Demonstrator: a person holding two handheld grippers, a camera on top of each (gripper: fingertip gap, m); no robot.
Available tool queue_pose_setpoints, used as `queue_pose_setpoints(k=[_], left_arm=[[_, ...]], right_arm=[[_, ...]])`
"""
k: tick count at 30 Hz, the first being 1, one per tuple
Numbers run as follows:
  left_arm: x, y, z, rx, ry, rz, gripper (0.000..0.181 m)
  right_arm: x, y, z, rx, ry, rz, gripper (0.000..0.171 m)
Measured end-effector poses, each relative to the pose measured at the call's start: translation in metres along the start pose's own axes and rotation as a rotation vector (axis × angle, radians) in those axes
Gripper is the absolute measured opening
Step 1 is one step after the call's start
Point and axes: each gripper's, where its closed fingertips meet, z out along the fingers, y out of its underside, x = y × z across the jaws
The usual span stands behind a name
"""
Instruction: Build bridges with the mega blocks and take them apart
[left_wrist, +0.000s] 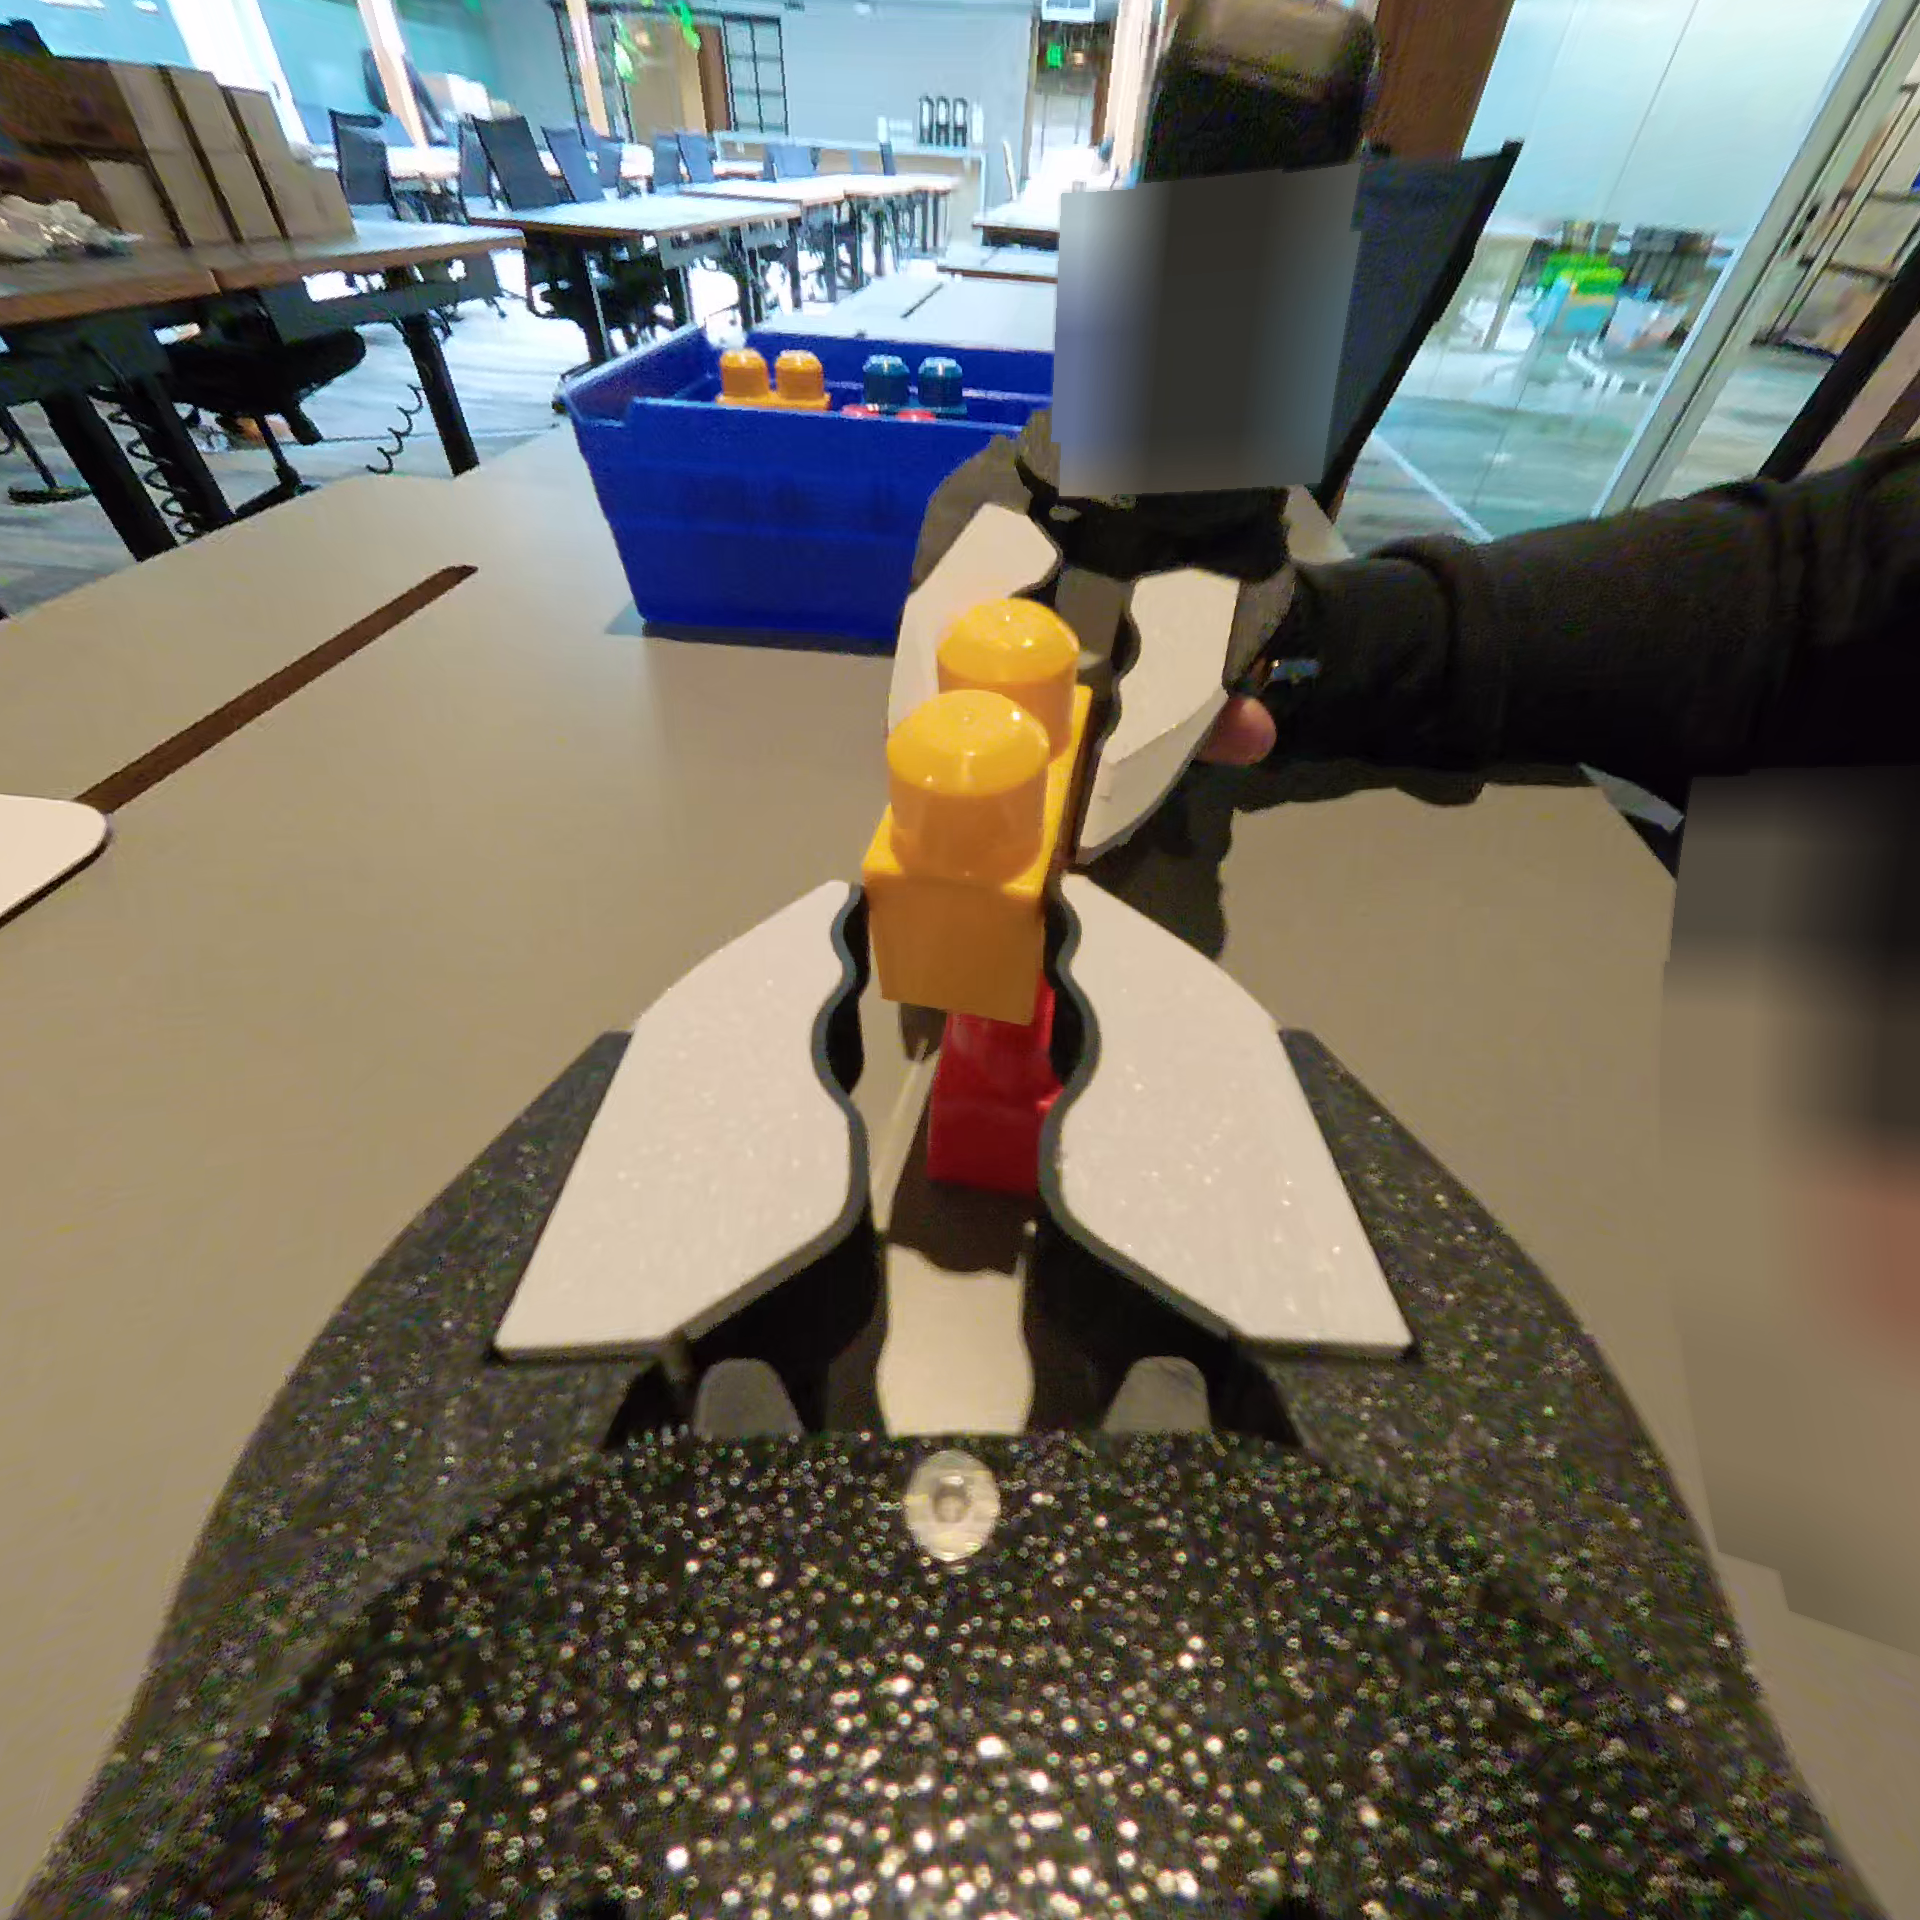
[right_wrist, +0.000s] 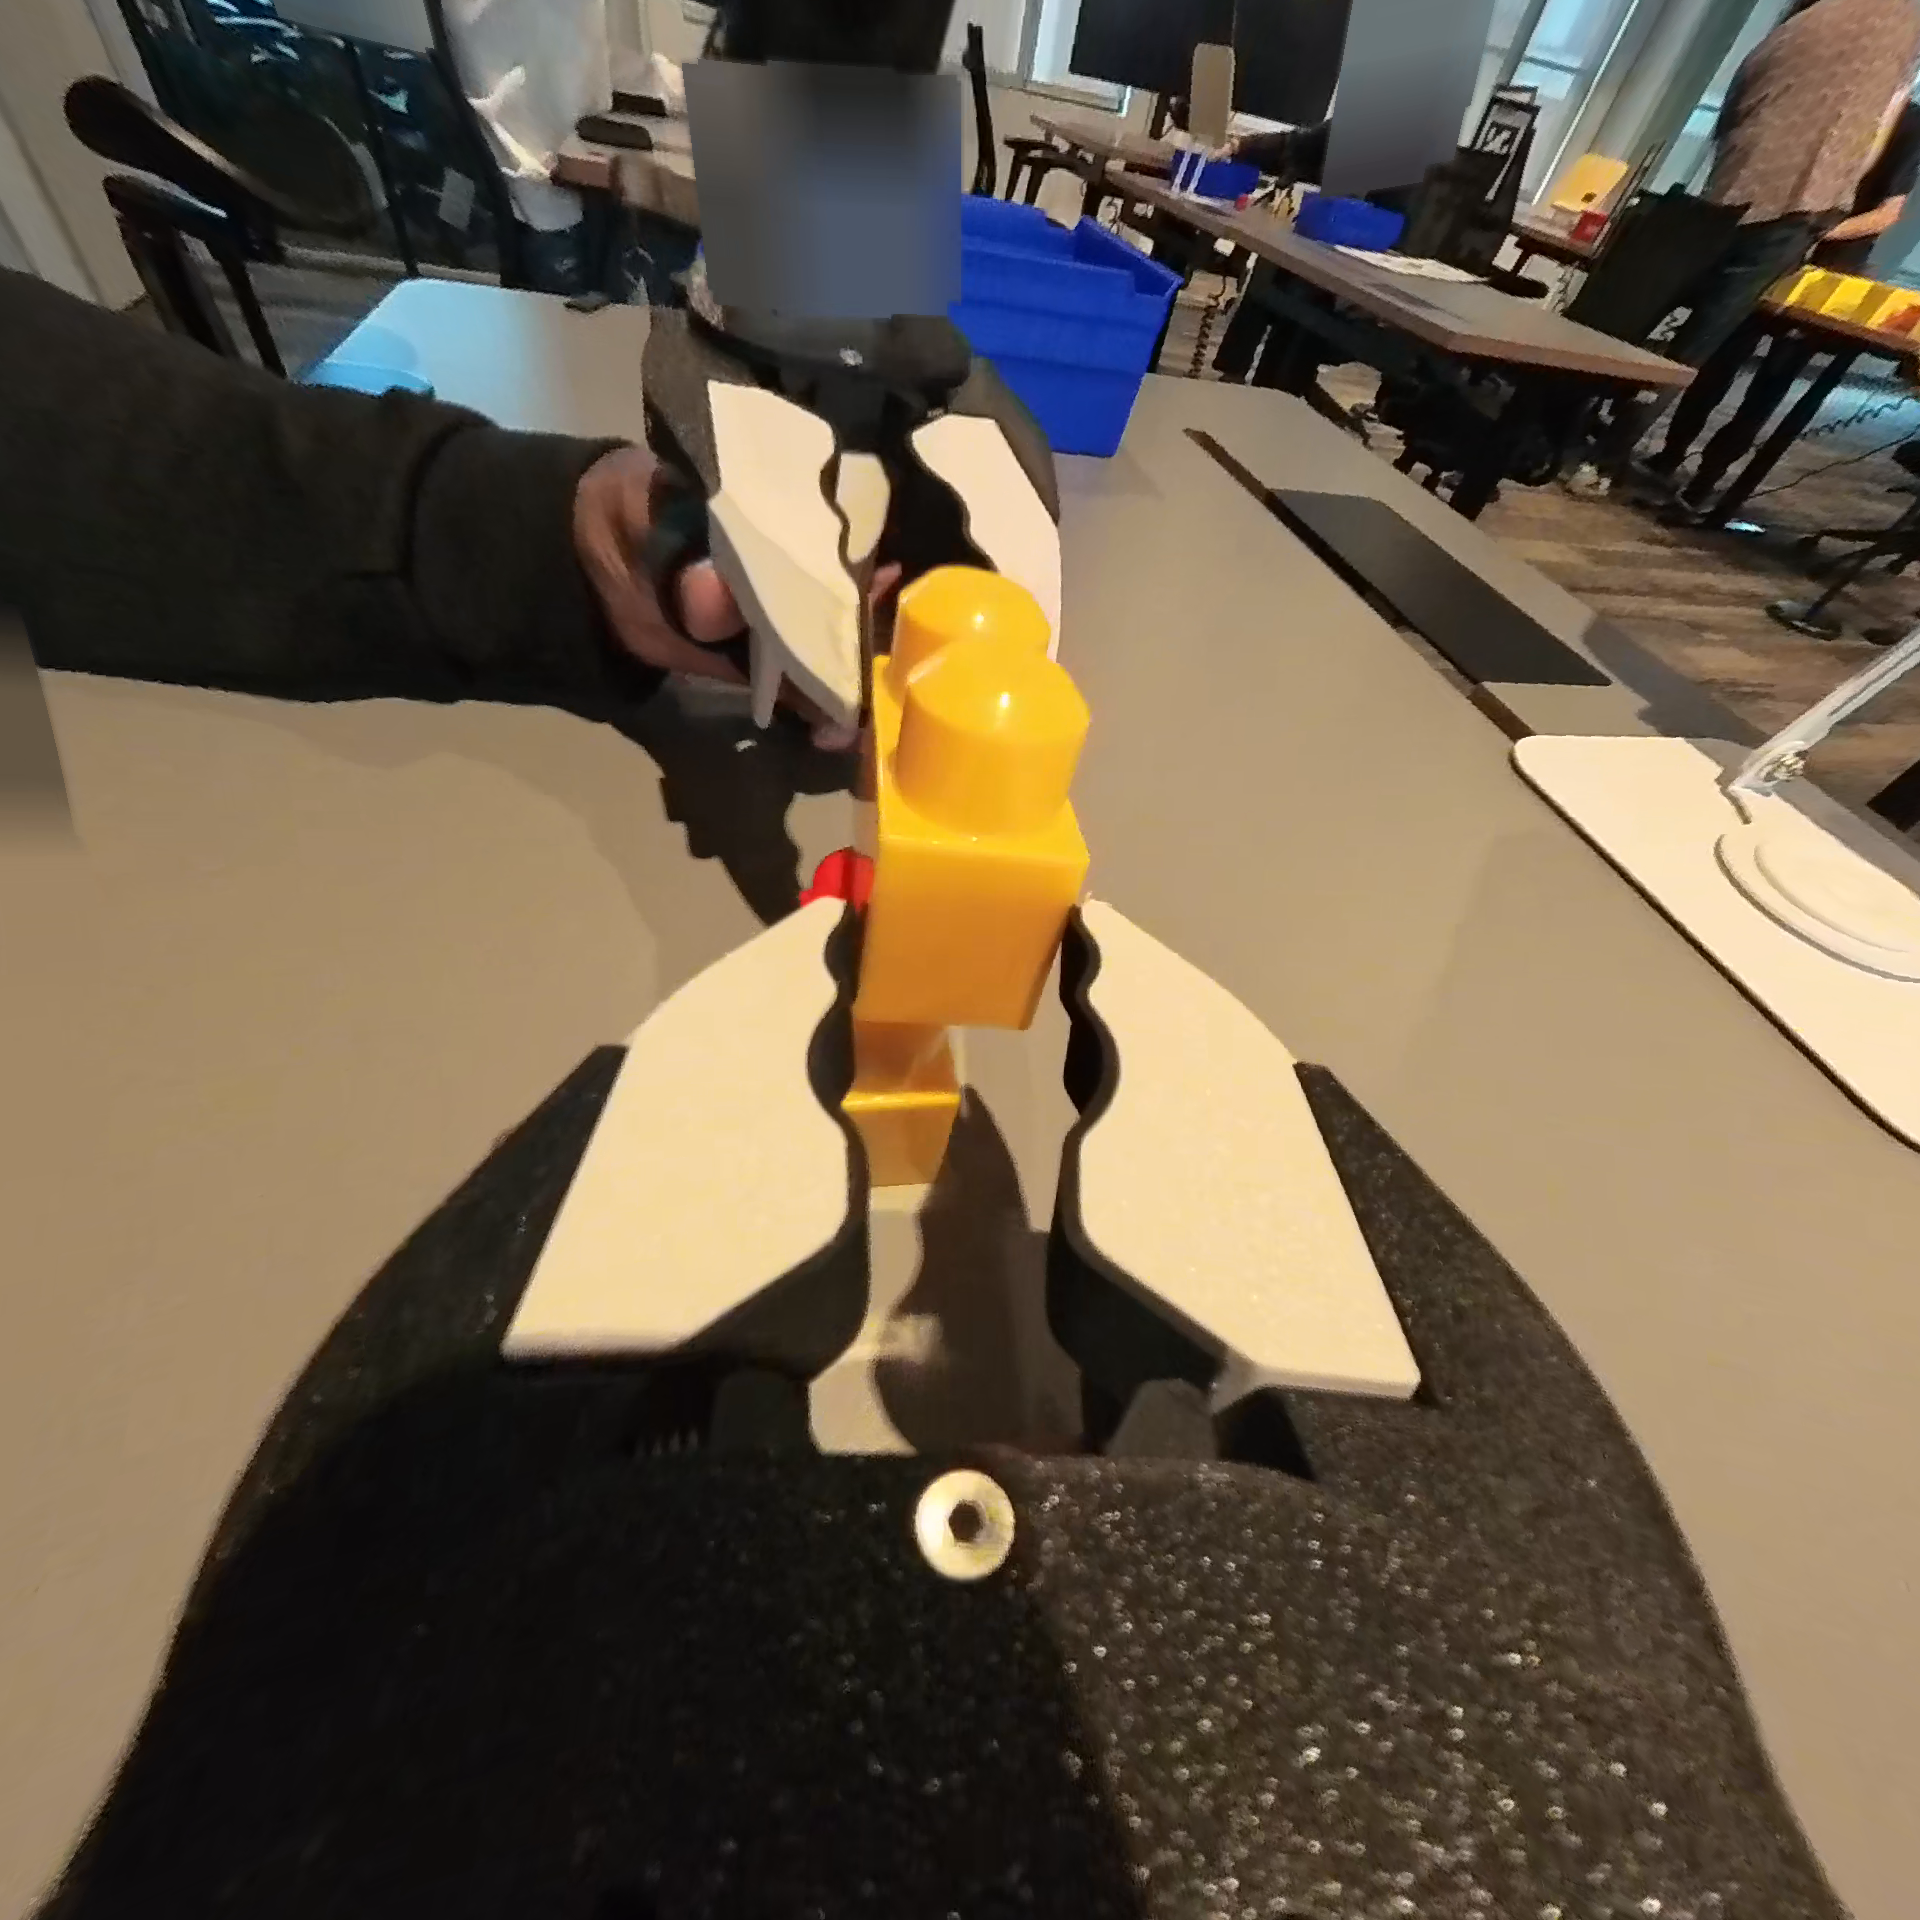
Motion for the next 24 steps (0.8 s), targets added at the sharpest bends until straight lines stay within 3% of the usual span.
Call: queue_pose_setpoints(k=[16,24], left_arm=[[0.007,0.012,0.001,-0.12,0.009,0.068,0.031],[0.004,0.018,0.002,-0.13,0.02,0.001,0.031]], right_arm=[[-0.004,0.017,0.002,-0.083,-0.037,0.012,0.037],[-0.003,0.023,0.004,-0.121,-0.042,0.053,0.037]])
